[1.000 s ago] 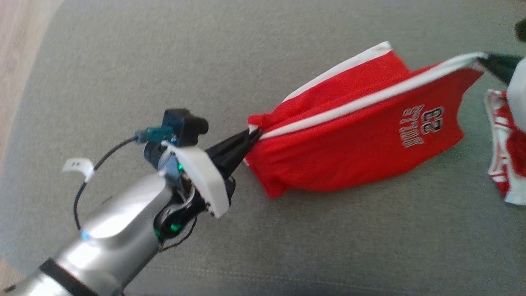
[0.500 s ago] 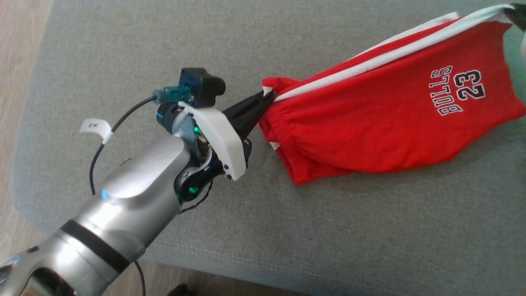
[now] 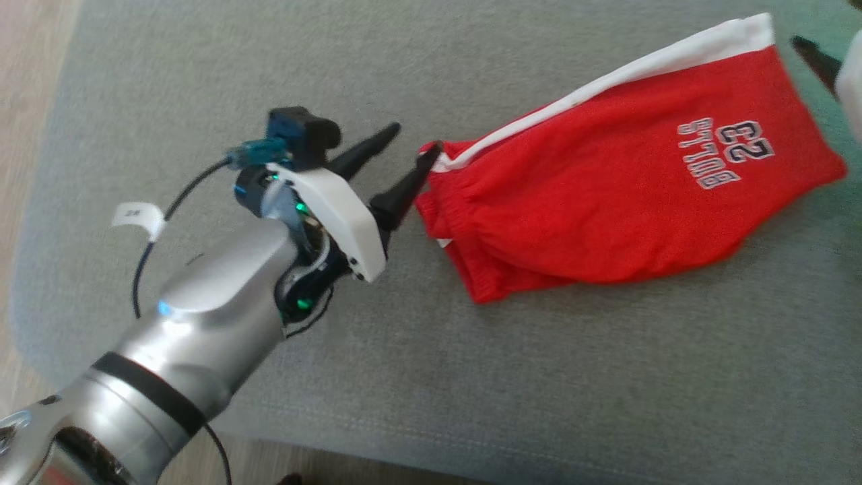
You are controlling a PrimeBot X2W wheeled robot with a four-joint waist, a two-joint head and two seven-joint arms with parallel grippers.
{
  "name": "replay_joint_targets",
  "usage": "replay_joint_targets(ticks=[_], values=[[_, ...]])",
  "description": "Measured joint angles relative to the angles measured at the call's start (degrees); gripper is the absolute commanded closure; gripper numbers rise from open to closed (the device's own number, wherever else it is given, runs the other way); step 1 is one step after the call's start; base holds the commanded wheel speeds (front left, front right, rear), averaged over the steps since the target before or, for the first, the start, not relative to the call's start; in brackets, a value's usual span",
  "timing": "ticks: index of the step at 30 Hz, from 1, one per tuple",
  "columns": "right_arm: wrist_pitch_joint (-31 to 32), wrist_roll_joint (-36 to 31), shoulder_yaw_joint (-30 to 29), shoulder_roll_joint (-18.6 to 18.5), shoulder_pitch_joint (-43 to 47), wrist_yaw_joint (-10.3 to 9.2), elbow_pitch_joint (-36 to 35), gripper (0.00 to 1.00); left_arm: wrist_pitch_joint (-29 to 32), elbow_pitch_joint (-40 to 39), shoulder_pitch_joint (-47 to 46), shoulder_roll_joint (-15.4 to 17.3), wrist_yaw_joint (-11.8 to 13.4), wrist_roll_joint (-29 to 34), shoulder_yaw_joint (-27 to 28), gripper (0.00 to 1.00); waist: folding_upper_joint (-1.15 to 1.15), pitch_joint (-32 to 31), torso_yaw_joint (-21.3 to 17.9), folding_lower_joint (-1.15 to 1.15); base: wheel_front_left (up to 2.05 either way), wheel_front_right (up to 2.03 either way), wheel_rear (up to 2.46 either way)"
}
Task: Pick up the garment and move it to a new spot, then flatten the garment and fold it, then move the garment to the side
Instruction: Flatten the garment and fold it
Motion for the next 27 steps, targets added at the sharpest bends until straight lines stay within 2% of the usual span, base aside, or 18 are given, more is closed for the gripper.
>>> replay_joint_targets(ticks=[8,11,12,18,20,23,27], values=[[-16.2,3.2,-4.4,5.8,4.2,0.0,4.4,0.0,-3.3,0.7,1.1,1.0,1.7,-0.8,8.2,0.0,0.0,-5.1,-4.1,0.0,0.0,0.0,0.0],[-21.9,3.1,-6.5,6.7,5.9,0.0,5.9,0.0,-3.3,-1.4,3.5,1.4,4.1,1.9,11.8,0.0,0.0,-7.4,-5.8,0.0,0.0,0.0,0.0],[-21.9,3.1,-6.5,6.7,5.9,0.0,5.9,0.0,-3.3,-1.4,3.5,1.4,4.1,1.9,11.8,0.0,0.0,-7.4,-5.8,0.0,0.0,0.0,0.0],[-31.5,3.4,-13.0,10.1,12.9,0.0,9.3,0.0,-3.5,-7.6,11.0,0.9,7.7,6.7,23.2,0.0,0.0,-12.2,-9.1,0.0,0.0,0.0,0.0],[-33.5,0.8,-15.0,11.4,15.3,0.0,10.2,0.0,-3.5,-9.7,14.3,0.7,9.1,9.5,26.5,0.0,0.0,-13.8,-10.2,0.0,0.0,0.0,0.0],[-34.6,-2.8,-21.3,13.6,19.5,0.0,10.7,0.0,-3.5,-13.0,19.8,-0.7,10.5,13.0,31.9,0.0,0.0,-15.8,-12.0,0.0,0.0,0.0,0.0],[-34.6,-9.2,-34.9,16.9,27.6,0.0,6.3,0.0,-3.5,-16.1,26.8,-3.4,10.8,17.0,37.3,0.0,0.0,-18.3,-14.3,0.0,0.0,0.0,0.0]])
